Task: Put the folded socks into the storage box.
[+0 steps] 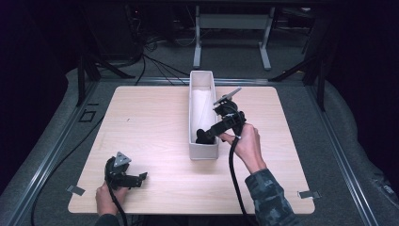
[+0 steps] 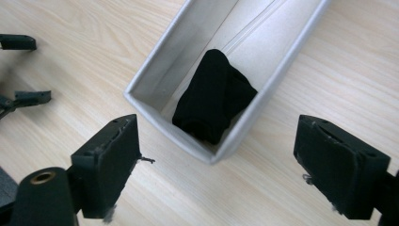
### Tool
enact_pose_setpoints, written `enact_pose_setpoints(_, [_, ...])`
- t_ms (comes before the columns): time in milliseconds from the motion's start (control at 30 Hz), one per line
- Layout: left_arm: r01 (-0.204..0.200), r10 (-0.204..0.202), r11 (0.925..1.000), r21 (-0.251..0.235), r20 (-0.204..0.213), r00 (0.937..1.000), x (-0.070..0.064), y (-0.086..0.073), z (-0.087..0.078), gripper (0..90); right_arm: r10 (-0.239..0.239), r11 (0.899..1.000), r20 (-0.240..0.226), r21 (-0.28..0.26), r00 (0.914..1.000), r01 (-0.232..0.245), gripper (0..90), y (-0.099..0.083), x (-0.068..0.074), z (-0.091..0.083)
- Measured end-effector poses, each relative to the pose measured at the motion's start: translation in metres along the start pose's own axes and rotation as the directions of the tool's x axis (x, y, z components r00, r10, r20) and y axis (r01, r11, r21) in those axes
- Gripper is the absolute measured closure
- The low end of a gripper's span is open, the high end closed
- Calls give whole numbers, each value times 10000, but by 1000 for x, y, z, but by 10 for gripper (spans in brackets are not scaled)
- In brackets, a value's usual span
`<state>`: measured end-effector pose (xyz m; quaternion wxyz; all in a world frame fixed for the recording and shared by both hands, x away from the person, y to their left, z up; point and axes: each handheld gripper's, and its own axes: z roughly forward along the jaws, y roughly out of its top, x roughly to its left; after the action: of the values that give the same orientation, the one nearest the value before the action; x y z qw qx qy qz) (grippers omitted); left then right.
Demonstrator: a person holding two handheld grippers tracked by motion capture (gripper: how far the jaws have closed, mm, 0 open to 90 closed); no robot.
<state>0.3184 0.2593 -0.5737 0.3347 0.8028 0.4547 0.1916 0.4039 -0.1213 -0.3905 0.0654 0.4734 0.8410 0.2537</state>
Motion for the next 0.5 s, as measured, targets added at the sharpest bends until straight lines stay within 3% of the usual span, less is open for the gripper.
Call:
enact_pose_setpoints(233, [1, -1, 10000, 5, 1, 10000, 0, 0, 0, 5, -265, 9985, 306, -462, 9992, 279, 47, -27, -13, -31])
enact_pose_setpoints(500, [2, -2, 10000, 6, -2, 10000, 0, 0, 0, 5, -244, 9958, 515, -873, 9984, 288, 30, -60, -31, -49])
